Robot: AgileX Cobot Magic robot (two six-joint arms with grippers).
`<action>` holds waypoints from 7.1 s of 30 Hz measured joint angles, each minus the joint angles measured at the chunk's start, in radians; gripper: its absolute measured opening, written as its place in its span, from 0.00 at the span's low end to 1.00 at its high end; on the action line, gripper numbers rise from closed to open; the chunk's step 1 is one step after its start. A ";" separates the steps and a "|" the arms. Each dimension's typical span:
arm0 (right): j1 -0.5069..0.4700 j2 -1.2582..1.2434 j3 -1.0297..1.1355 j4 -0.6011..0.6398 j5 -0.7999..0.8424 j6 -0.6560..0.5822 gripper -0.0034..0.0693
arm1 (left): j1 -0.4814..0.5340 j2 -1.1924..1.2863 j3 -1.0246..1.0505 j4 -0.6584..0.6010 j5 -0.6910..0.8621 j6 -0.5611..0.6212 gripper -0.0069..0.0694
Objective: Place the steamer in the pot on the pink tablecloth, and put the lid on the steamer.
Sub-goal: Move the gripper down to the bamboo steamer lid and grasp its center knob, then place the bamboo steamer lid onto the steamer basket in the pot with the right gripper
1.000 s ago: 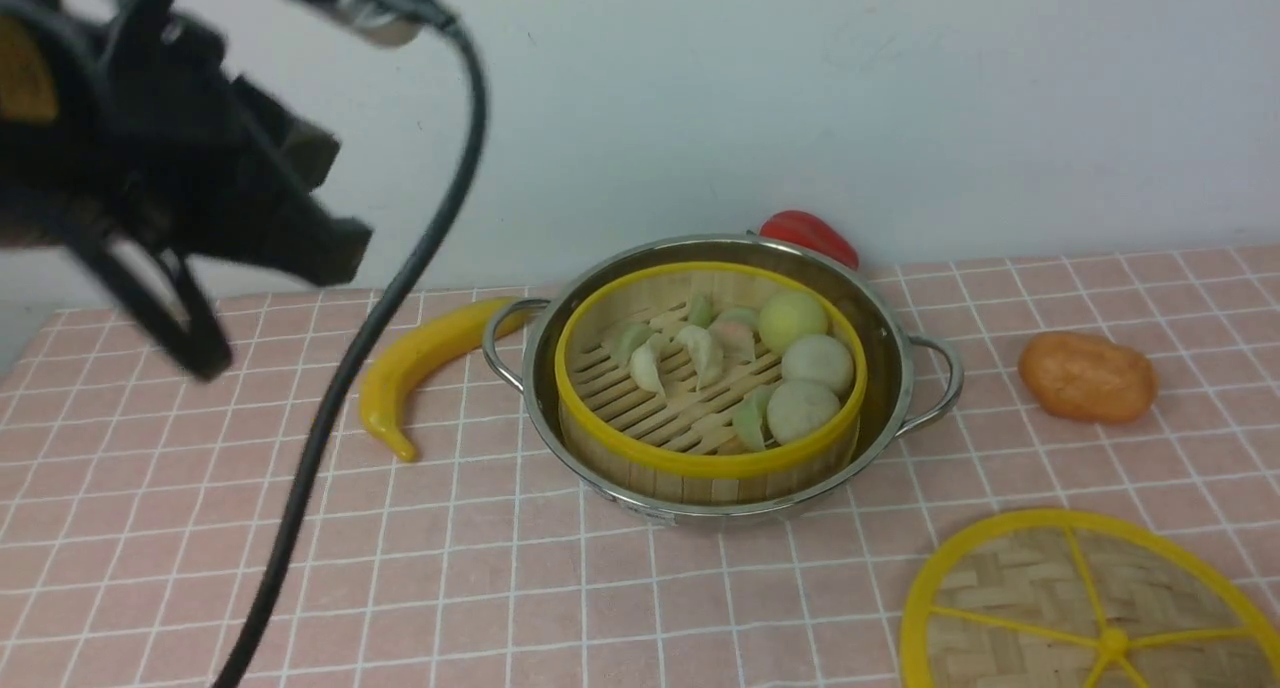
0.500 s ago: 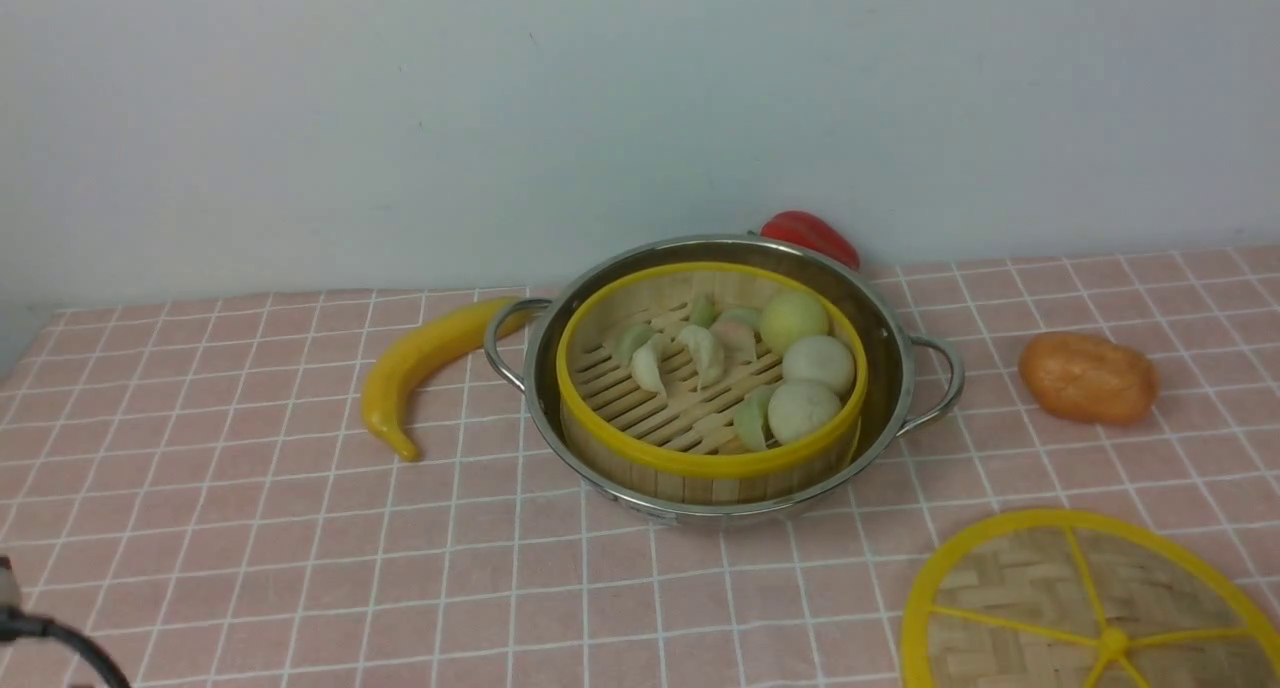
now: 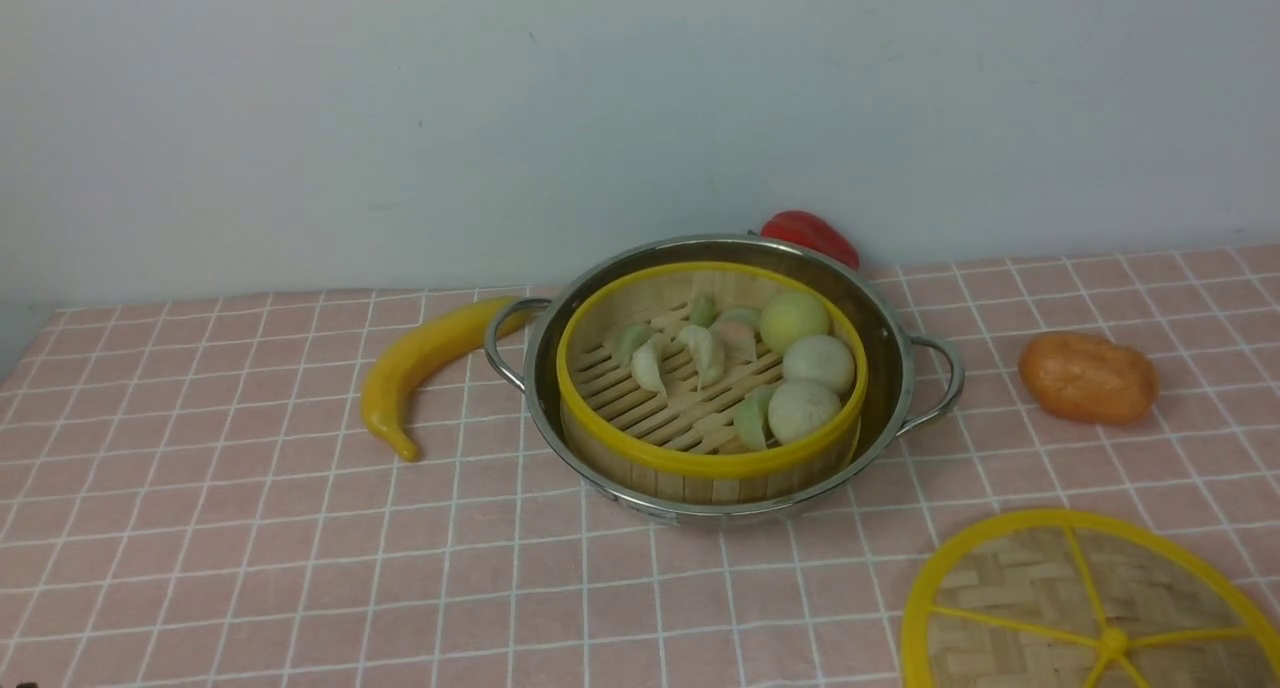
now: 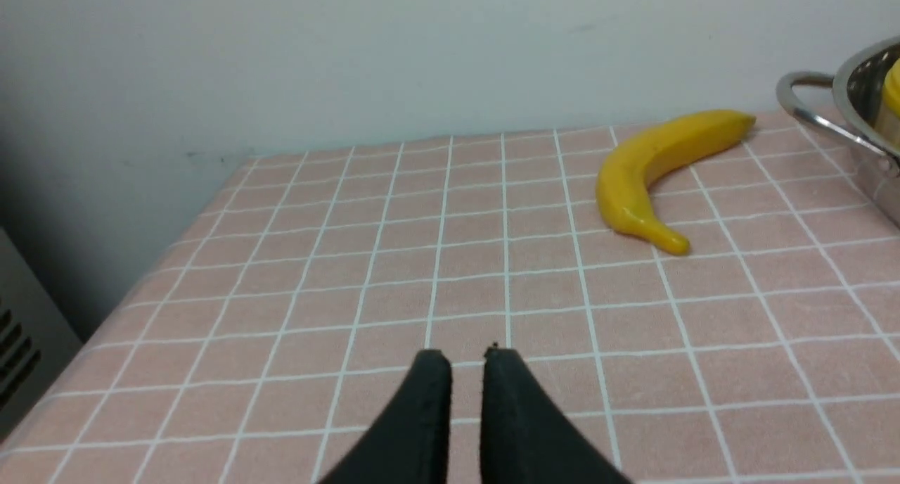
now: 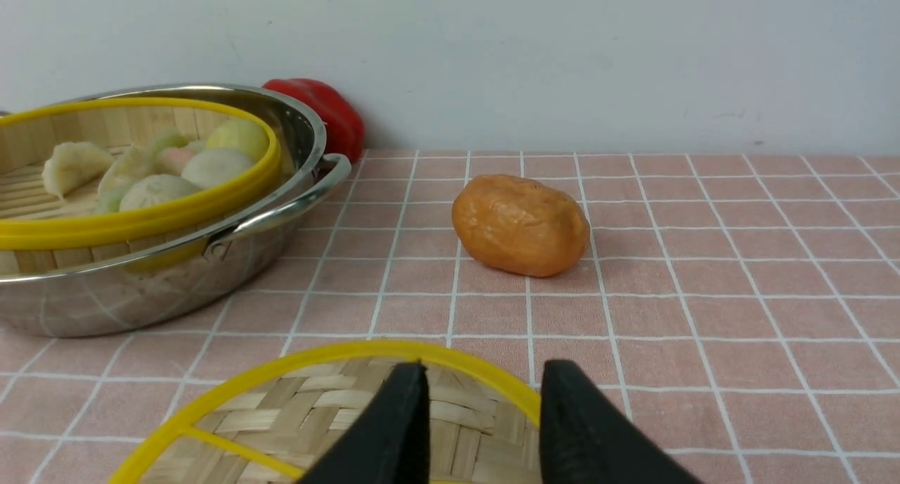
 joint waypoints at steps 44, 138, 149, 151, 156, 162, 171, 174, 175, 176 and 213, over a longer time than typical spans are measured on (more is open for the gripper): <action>0.000 -0.003 -0.213 0.037 -0.085 0.042 0.38 | 0.000 -0.001 0.000 0.000 0.003 0.000 0.29; 0.167 1.302 -0.989 0.176 0.718 -0.313 0.25 | 0.000 -0.003 0.000 0.000 0.003 0.000 0.41; 0.184 1.508 -1.344 0.433 0.696 -0.674 0.25 | 0.000 -0.003 0.000 0.000 0.003 0.000 0.41; 0.195 1.548 -1.400 0.434 0.708 -0.687 0.25 | 0.000 -0.003 0.000 0.000 0.003 0.000 0.41; 0.279 1.738 -1.647 0.412 0.771 -0.708 0.25 | 0.000 -0.003 0.000 0.000 0.003 0.000 0.41; 0.318 1.913 -1.820 0.390 0.779 -0.729 0.25 | 0.000 -0.003 0.000 0.000 0.003 0.000 0.41; 0.330 2.036 -1.905 0.378 0.777 -0.738 0.25 | 0.000 -0.003 0.000 0.000 0.003 0.000 0.41; 0.330 2.042 -1.905 0.371 0.766 -0.745 0.25 | 0.000 -0.003 0.000 0.000 0.003 0.000 0.41; 0.330 2.042 -1.905 0.369 0.760 -0.751 0.25 | 0.000 -0.003 0.000 0.000 0.003 0.000 0.41; 0.330 2.042 -1.907 0.368 0.751 -0.757 0.25 | 0.000 -0.003 0.000 0.000 0.003 0.000 0.41; 0.330 2.015 -1.974 0.327 0.817 -0.746 0.25 | 0.000 -0.003 0.000 0.000 0.003 0.000 0.41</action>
